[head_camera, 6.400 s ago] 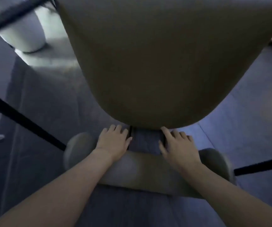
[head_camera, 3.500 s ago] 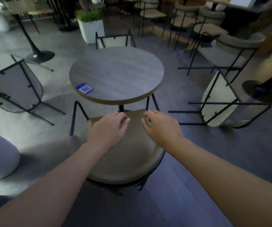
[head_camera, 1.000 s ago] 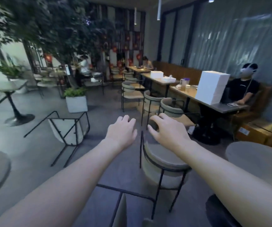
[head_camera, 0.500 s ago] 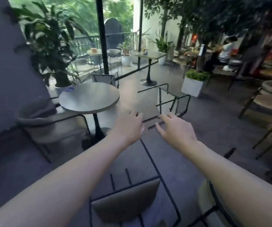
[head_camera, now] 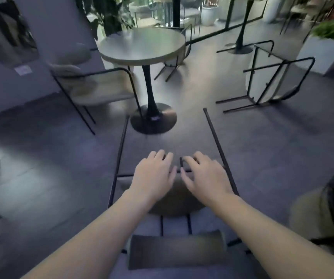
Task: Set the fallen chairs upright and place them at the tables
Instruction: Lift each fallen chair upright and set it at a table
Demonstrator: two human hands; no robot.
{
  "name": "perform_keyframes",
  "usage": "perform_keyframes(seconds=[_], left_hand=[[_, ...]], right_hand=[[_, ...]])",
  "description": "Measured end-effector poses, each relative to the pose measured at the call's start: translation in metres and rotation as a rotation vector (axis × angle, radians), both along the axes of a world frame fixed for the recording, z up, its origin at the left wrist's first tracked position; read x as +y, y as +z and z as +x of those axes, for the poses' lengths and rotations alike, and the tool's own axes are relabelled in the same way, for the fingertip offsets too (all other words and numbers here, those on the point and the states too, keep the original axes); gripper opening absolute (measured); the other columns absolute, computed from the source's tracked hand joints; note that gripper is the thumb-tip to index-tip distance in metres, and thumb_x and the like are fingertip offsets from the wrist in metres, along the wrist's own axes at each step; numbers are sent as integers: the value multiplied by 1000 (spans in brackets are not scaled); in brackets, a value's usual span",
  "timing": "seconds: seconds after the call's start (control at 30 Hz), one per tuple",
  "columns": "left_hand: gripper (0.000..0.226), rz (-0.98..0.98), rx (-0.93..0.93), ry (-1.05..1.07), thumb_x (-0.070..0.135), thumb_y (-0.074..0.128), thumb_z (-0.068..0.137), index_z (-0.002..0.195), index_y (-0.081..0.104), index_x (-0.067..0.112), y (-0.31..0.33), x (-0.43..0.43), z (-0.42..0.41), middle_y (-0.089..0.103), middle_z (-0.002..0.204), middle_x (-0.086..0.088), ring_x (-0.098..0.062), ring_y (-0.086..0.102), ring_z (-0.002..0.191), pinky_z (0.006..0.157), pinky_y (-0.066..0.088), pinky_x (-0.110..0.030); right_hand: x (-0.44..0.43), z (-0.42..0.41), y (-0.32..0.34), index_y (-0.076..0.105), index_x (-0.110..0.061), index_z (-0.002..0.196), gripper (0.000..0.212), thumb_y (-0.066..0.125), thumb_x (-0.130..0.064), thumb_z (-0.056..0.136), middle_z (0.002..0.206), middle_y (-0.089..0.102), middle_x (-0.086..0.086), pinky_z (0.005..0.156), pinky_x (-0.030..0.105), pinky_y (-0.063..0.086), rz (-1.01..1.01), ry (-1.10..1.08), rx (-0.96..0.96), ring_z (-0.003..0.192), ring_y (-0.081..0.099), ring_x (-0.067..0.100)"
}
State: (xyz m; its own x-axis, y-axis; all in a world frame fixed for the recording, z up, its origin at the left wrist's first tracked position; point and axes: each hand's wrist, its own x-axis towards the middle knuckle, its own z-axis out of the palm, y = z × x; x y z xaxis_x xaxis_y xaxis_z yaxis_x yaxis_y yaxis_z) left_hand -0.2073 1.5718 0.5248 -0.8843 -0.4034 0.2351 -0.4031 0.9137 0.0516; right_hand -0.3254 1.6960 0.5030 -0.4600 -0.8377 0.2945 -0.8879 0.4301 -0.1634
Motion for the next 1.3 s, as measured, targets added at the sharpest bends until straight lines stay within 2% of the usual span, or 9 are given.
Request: perform_keyframes(seconds=[0.3, 0.43, 0.53, 0.7, 0.77, 0.93, 1.07, 1.2, 1.3], left_hand=[[29, 72, -129, 21, 36, 54, 93, 109, 62, 14, -291, 22, 48, 61, 93, -6, -30, 61, 87, 63, 51, -41], [33, 127, -259, 80, 39, 45, 98, 117, 57, 15, -407, 19, 56, 60, 107, -7, -31, 57, 100, 72, 48, -41], [35, 171, -365, 148, 42, 36, 102, 123, 49, 18, -488, 15, 65, 56, 119, -5, -29, 53, 112, 82, 45, -40], [44, 222, -511, 209, 45, 30, 104, 138, 41, 19, -584, 17, 76, 55, 130, -6, -28, 52, 120, 90, 43, -40], [51, 221, -554, 218, 48, 28, 104, 146, 34, 20, -607, 20, 75, 55, 134, -6, -28, 53, 122, 93, 41, -40], [56, 105, -663, 186, 50, 20, 104, 152, 28, 22, -633, 23, 70, 65, 128, -7, -30, 61, 114, 93, 39, -39], [56, 142, -716, 215, 52, 17, 104, 149, 33, 24, -633, 22, 64, 69, 121, -11, -31, 64, 110, 91, 40, -39], [52, 257, -727, 223, 53, 21, 103, 138, 45, 23, -592, 25, 66, 69, 119, -14, -33, 63, 111, 89, 42, -38], [56, 327, -814, 220, 57, 21, 102, 140, 45, 25, -513, 27, 69, 66, 125, -14, -33, 61, 116, 91, 42, -39]], right_hand=[[29, 30, -292, 65, -18, 104, 28, 50, -40, 94, 91, 62, 6, 65, 43, 46, 86, 24, -60, 80, 62, 31], [37, 32, -405, 64, -20, 107, 27, 51, -41, 95, 91, 63, 5, 69, 42, 47, 158, 18, -90, 82, 62, 30], [43, 26, -485, 63, -19, 115, 39, 43, -45, 96, 93, 64, 8, 71, 43, 47, 261, 3, -116, 85, 63, 34], [61, 15, -580, 57, -21, 132, 49, 32, -51, 102, 98, 70, 12, 74, 44, 48, 391, -62, -96, 85, 67, 36], [59, 18, -596, 57, -20, 133, 56, 24, -53, 102, 91, 71, 13, 68, 43, 48, 430, -67, -67, 76, 67, 36], [50, 27, -608, 24, -25, 154, 61, 15, -58, 104, 94, 73, 8, 66, 39, 35, 548, -64, -22, 84, 69, 31], [45, 26, -603, 24, -24, 155, 63, 15, -60, 103, 95, 74, 9, 67, 39, 34, 631, -61, -69, 88, 69, 31], [50, 25, -567, 32, -24, 147, 61, 19, -64, 102, 96, 73, 9, 65, 39, 37, 654, -38, -162, 90, 69, 32], [52, 26, -494, 34, -24, 143, 61, 20, -66, 100, 101, 72, 10, 65, 39, 38, 695, -4, -227, 95, 68, 33]])
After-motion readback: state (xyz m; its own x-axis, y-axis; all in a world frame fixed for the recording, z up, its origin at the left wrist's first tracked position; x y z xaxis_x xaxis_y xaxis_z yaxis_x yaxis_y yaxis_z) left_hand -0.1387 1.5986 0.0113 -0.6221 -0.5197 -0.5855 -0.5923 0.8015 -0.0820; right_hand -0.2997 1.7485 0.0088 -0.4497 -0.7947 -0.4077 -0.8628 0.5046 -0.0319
